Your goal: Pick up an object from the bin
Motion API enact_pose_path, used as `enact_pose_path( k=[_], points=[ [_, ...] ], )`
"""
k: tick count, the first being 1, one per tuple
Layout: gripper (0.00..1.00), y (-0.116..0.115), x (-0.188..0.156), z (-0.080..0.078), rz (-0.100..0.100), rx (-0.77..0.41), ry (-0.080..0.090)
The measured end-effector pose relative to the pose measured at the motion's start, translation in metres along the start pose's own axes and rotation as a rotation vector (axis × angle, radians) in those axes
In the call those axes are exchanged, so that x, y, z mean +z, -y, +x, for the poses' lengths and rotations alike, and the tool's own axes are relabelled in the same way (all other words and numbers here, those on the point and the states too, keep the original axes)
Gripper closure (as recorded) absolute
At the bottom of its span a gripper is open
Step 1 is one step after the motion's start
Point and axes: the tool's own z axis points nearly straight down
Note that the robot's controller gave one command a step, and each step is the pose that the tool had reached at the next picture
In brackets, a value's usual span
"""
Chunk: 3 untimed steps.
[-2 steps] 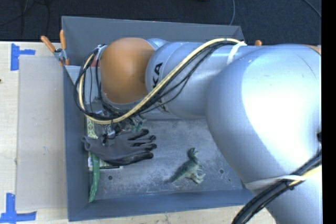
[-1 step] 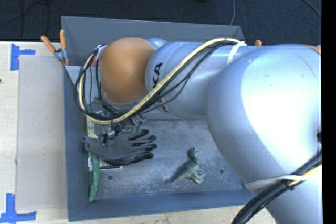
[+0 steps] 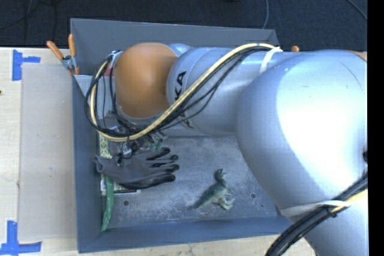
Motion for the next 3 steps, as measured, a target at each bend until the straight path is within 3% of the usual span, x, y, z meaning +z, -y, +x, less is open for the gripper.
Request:
enact_pose_path(
  k=[2, 3],
  points=[
    [1.00, 0.000, -0.025, 0.002, -0.001, 0.001, -0.008],
    [1.00, 0.000, -0.045, 0.001, 0.000, 0.001, -0.002]
  ],
)
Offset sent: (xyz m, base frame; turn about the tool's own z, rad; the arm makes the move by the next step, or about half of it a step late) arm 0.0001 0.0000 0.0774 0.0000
